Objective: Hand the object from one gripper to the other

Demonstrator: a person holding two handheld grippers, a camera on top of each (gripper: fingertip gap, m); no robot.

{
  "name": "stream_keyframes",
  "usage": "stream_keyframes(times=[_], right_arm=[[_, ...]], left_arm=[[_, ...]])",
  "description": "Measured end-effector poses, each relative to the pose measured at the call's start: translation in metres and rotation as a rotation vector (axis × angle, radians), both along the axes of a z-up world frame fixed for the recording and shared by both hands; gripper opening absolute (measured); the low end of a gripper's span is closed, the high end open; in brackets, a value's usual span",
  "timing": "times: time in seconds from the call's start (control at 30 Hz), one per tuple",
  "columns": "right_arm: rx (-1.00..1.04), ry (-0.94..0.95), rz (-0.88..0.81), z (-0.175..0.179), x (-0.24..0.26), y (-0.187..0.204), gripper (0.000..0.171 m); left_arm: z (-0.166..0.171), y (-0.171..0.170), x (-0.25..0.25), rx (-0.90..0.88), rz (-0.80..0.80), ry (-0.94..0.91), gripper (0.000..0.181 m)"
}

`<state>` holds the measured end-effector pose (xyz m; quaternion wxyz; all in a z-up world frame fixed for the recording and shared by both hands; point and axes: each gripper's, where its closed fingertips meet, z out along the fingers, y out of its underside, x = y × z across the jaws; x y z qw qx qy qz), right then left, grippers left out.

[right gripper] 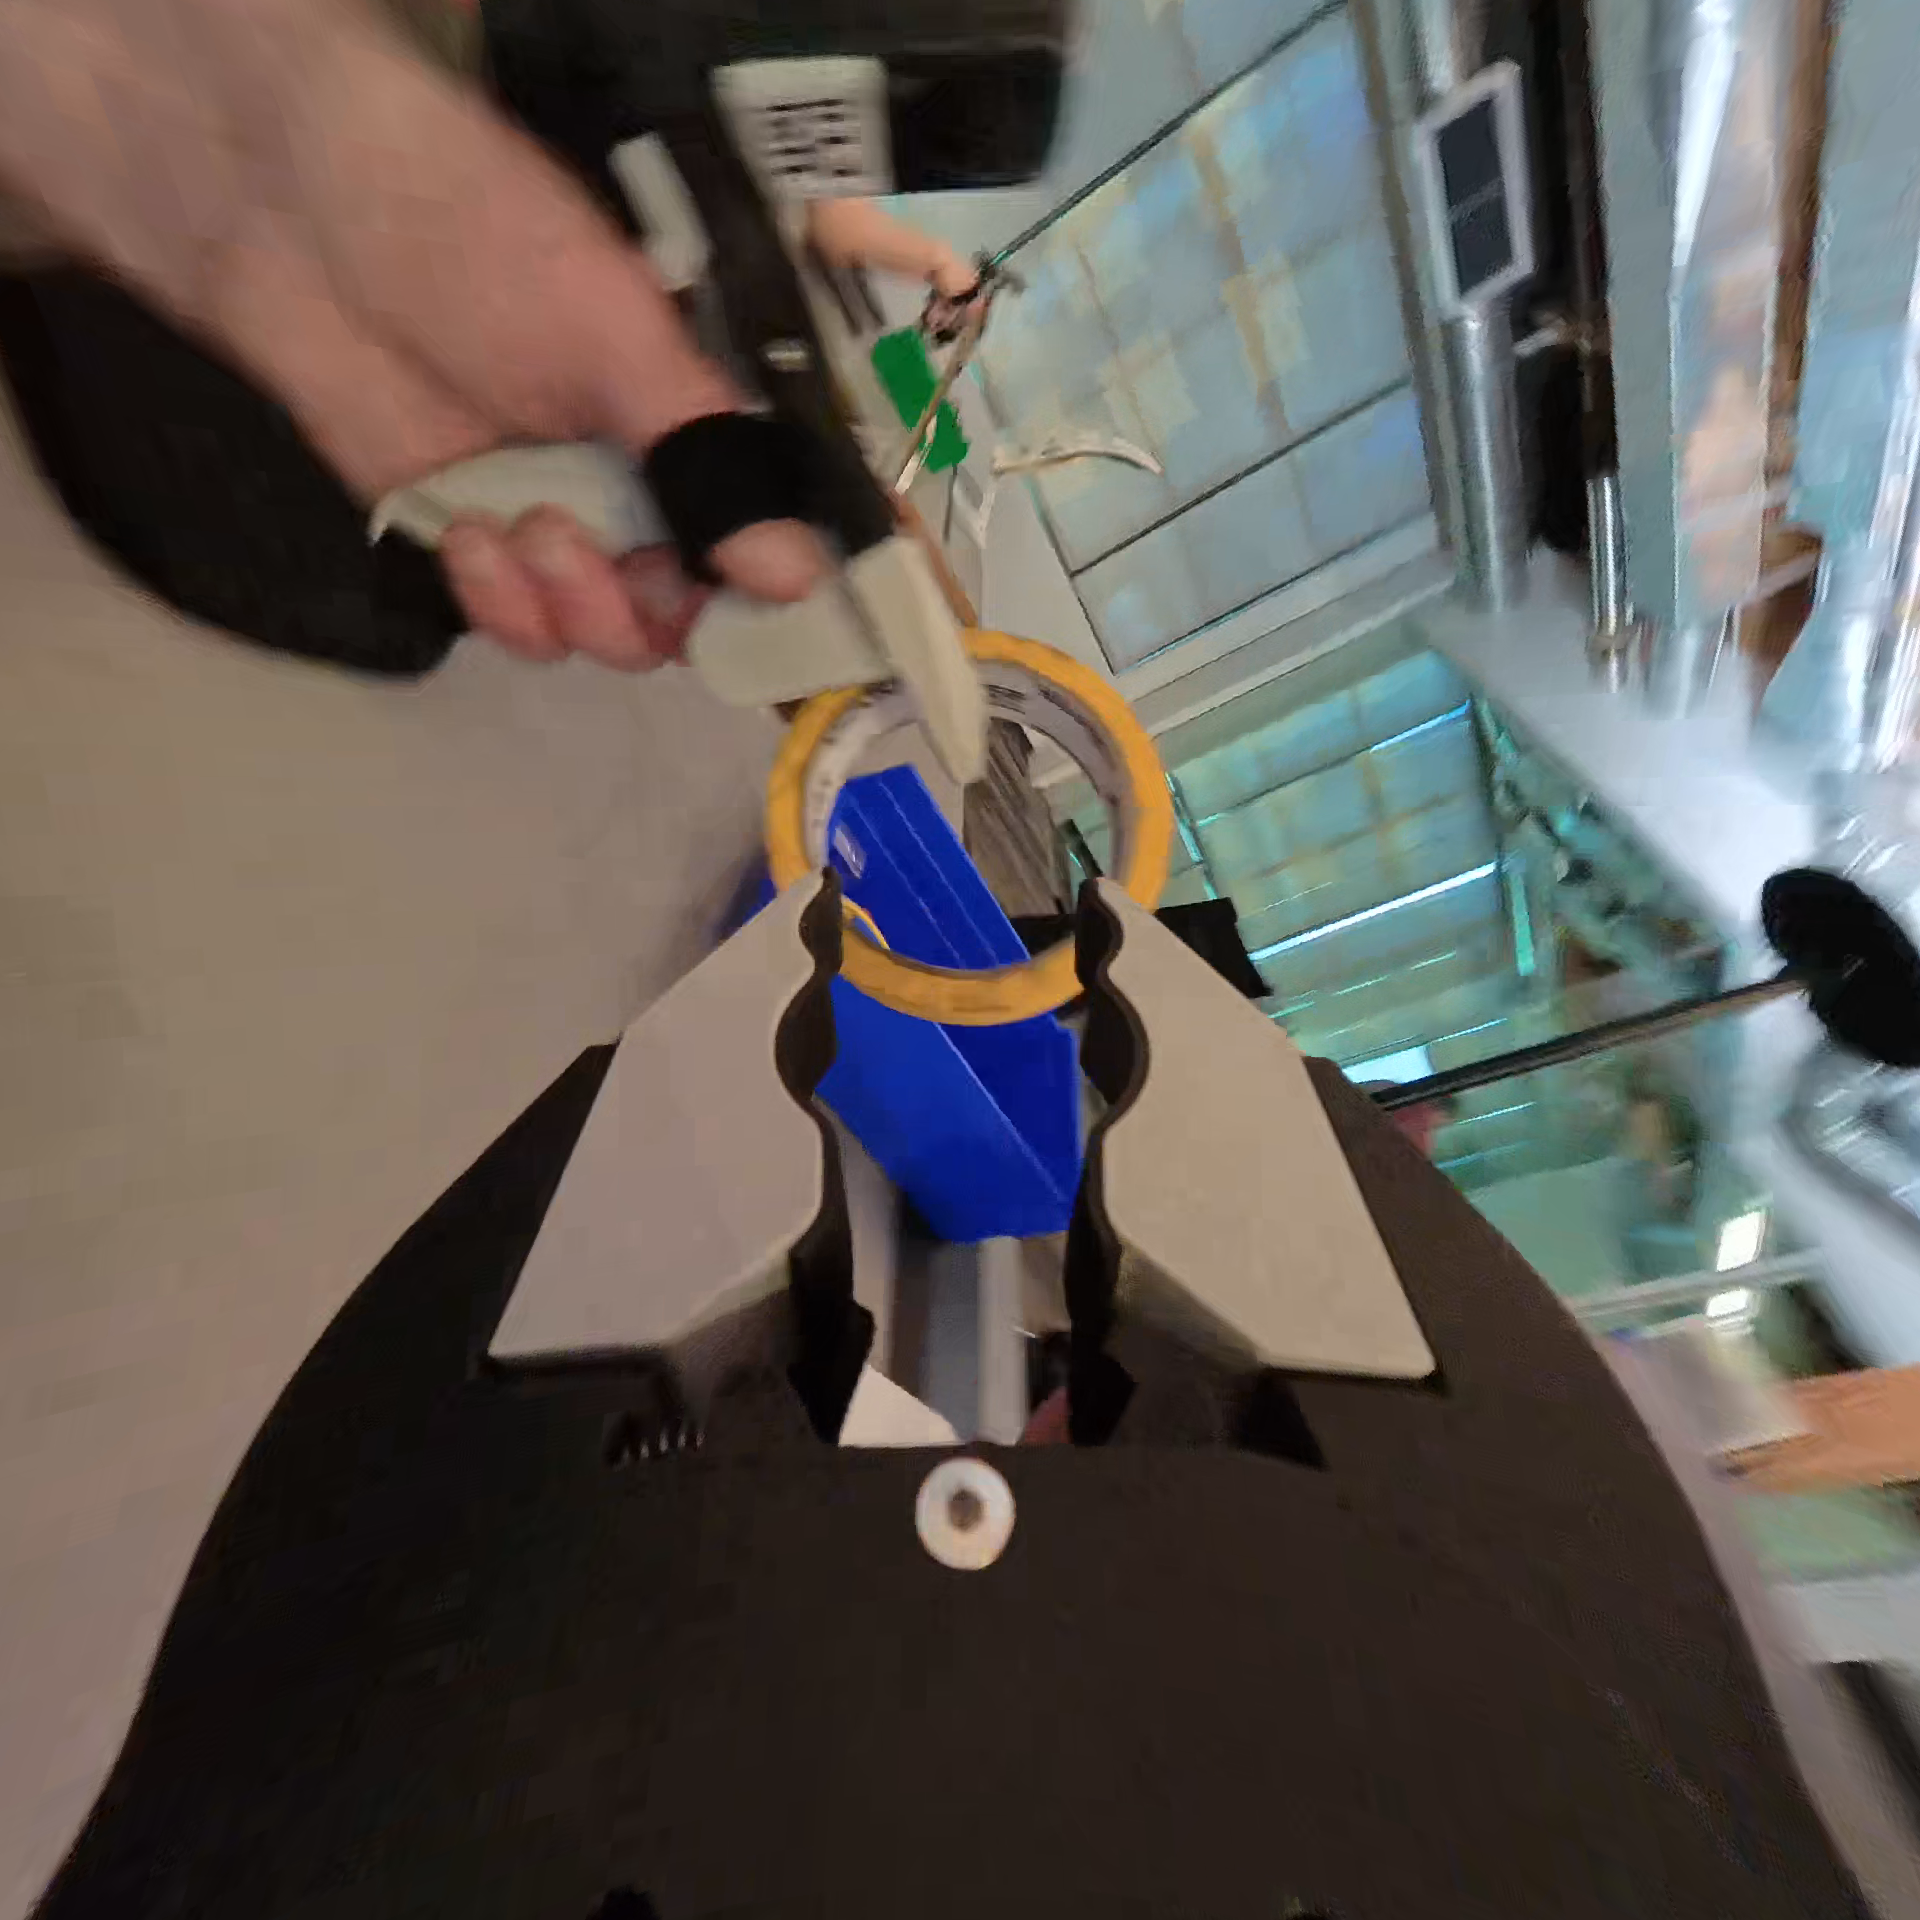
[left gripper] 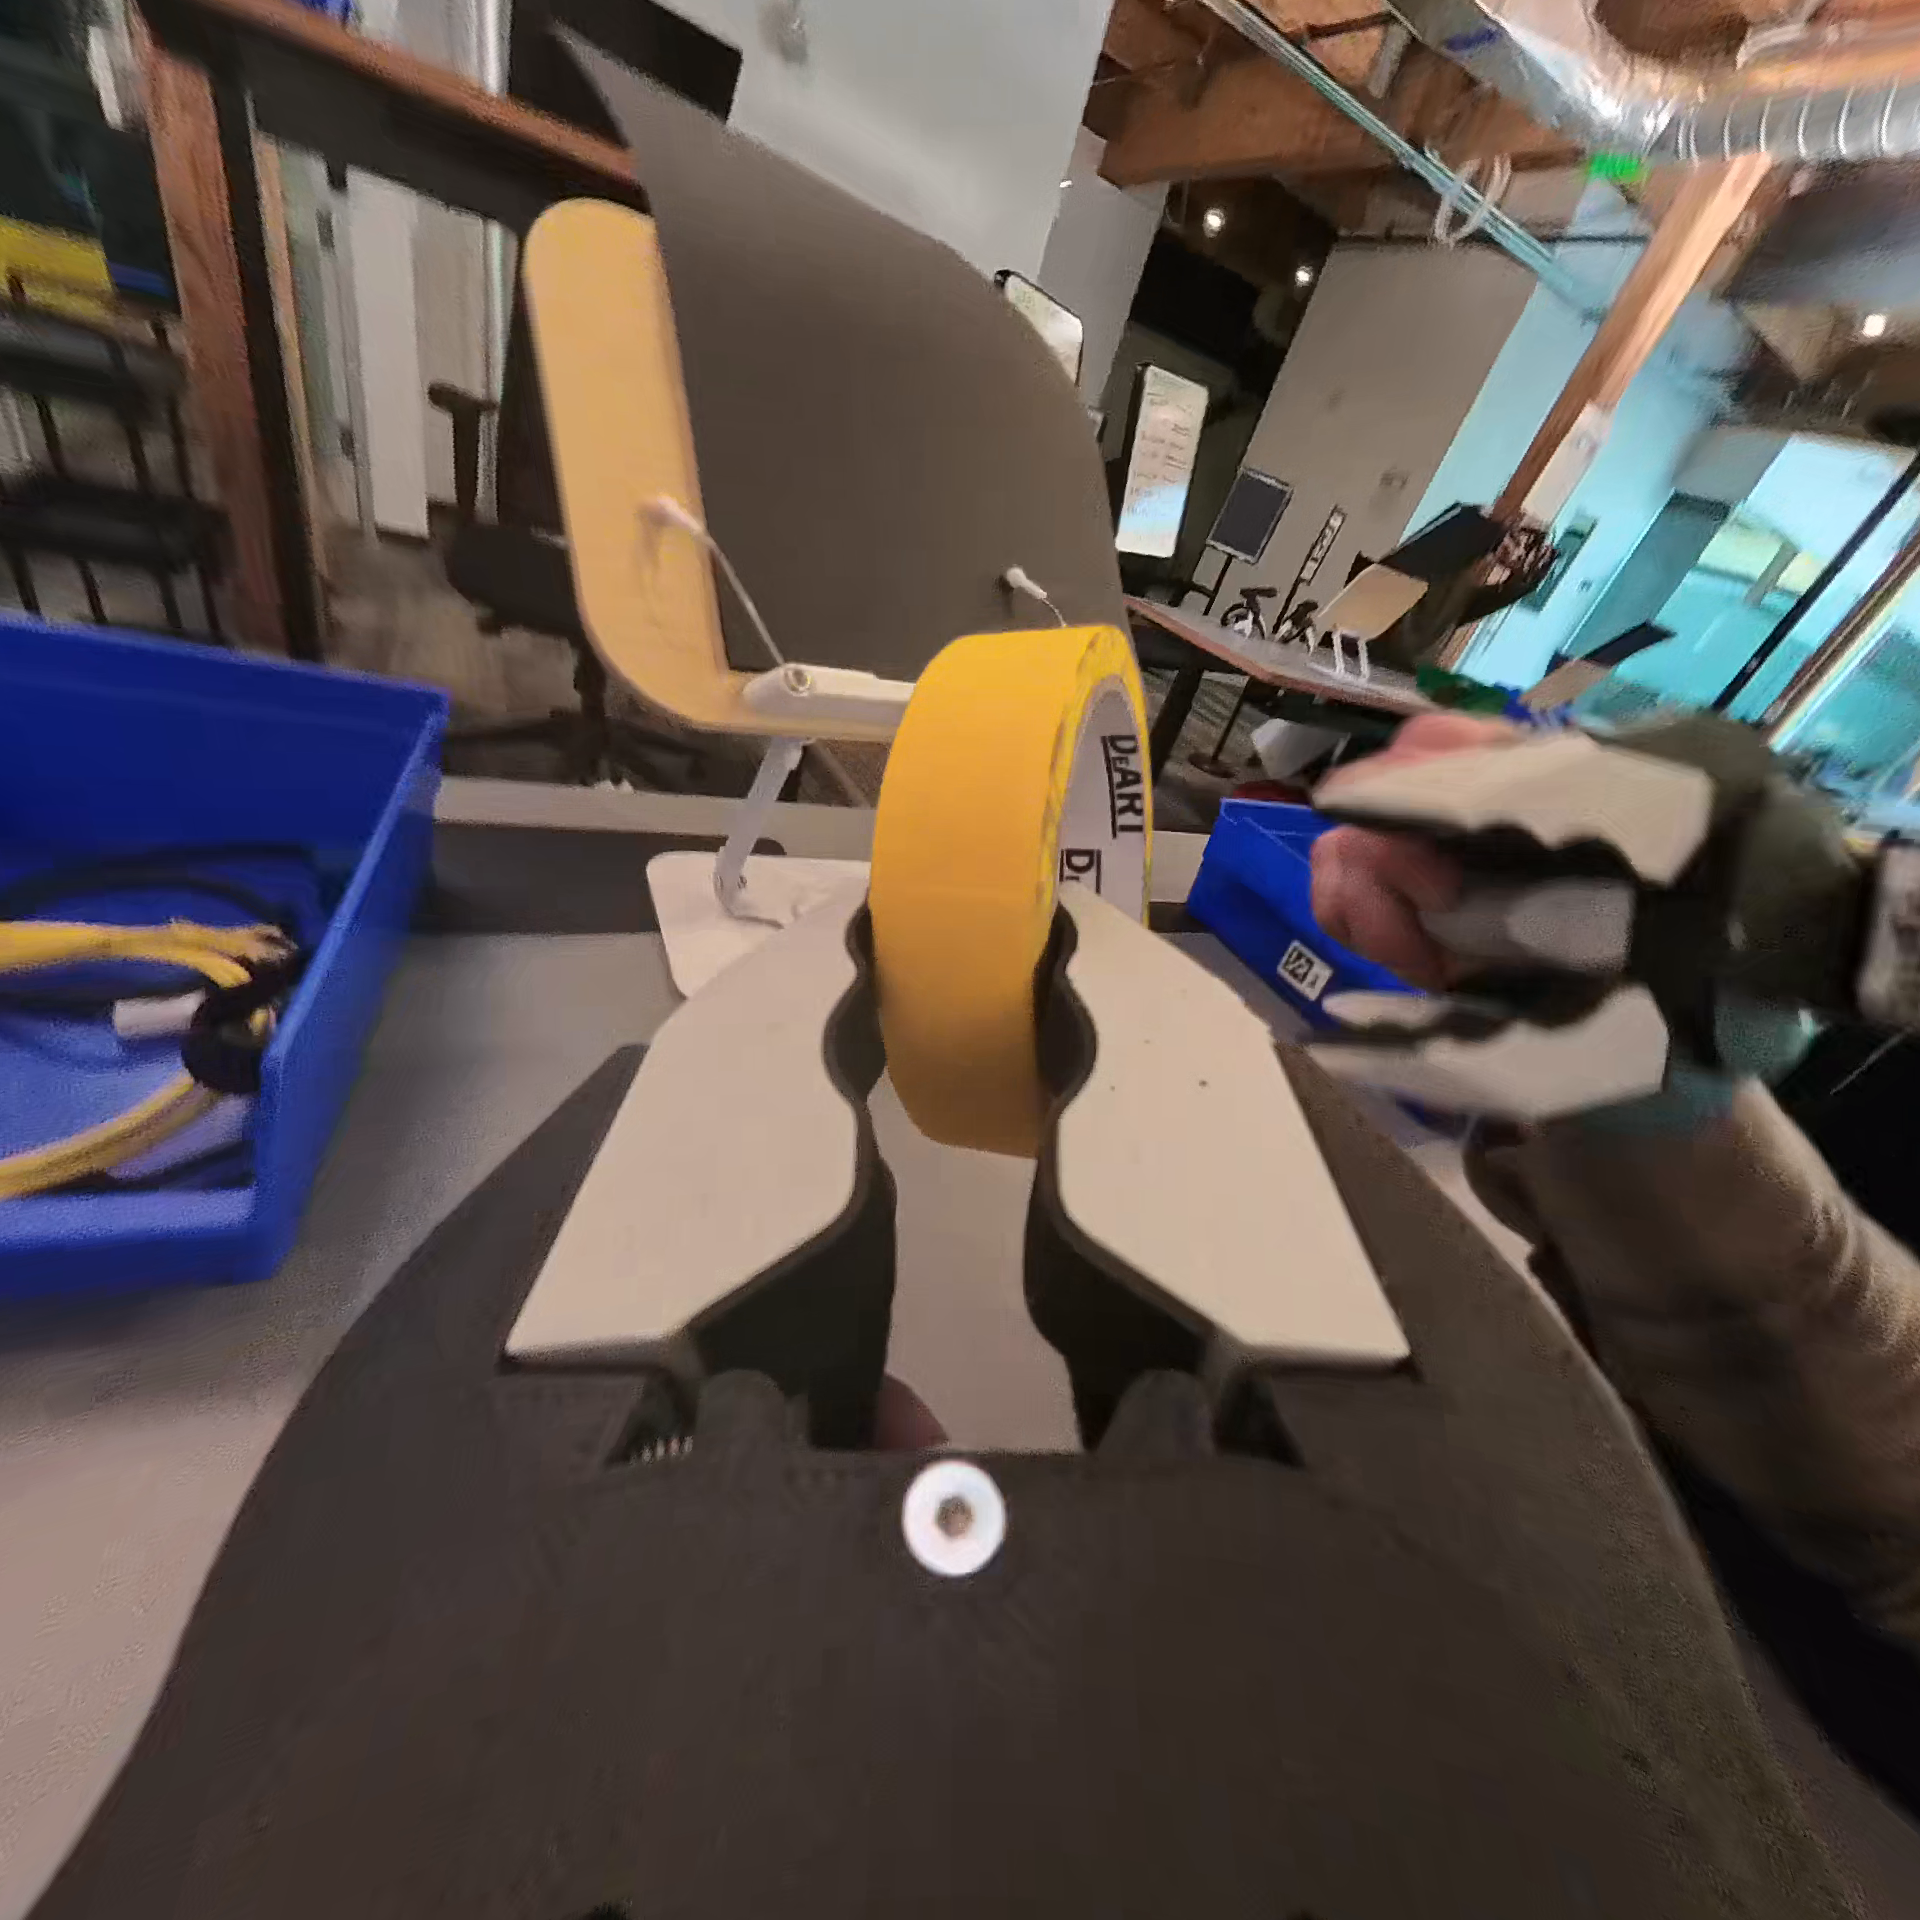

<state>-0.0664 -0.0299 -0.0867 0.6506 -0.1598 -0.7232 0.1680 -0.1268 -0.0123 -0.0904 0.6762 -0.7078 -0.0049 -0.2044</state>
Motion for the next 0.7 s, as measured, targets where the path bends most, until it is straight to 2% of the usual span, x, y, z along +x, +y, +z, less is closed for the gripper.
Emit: stream_keyframes(times=[0.07, 0.17, 0.27, 0.33, 0.47, 0.53, 0.7], right_arm=[[0.177, -0.08, -0.044, -0.017, -0.007, -0.01, 0.047], [0.341, -0.137, -0.147, -0.037, -0.021, -0.003, 0.049], [0.433, -0.141, -0.22, -0.05, -0.033, 0.006, 0.039], [0.466, -0.146, -0.267, -0.056, -0.038, 0.012, 0.025], [0.405, -0.221, -0.258, -0.073, -0.041, 0.011, 0.013], [0.293, -0.266, -0.237, -0.078, -0.04, 0.008, 0.009], [0.005, -0.386, -0.143, -0.086, -0.03, 0.0, 0.007]], left_arm=[[-0.006, 0.002, -0.004, -0.063, -0.019, -0.07, 0.026], [-0.014, 0.001, -0.002, -0.126, -0.056, -0.166, 0.026], [-0.018, -0.001, 0.004, -0.139, -0.07, -0.209, 0.027], [-0.018, -0.003, 0.006, -0.133, -0.066, -0.203, 0.027], [-0.022, -0.003, 0.011, -0.131, -0.041, -0.067, 0.027], [-0.021, -0.003, 0.017, -0.105, -0.047, 0.011, 0.028], [0.002, -0.01, 0.021, 0.06, -0.006, 0.312, 0.048]])
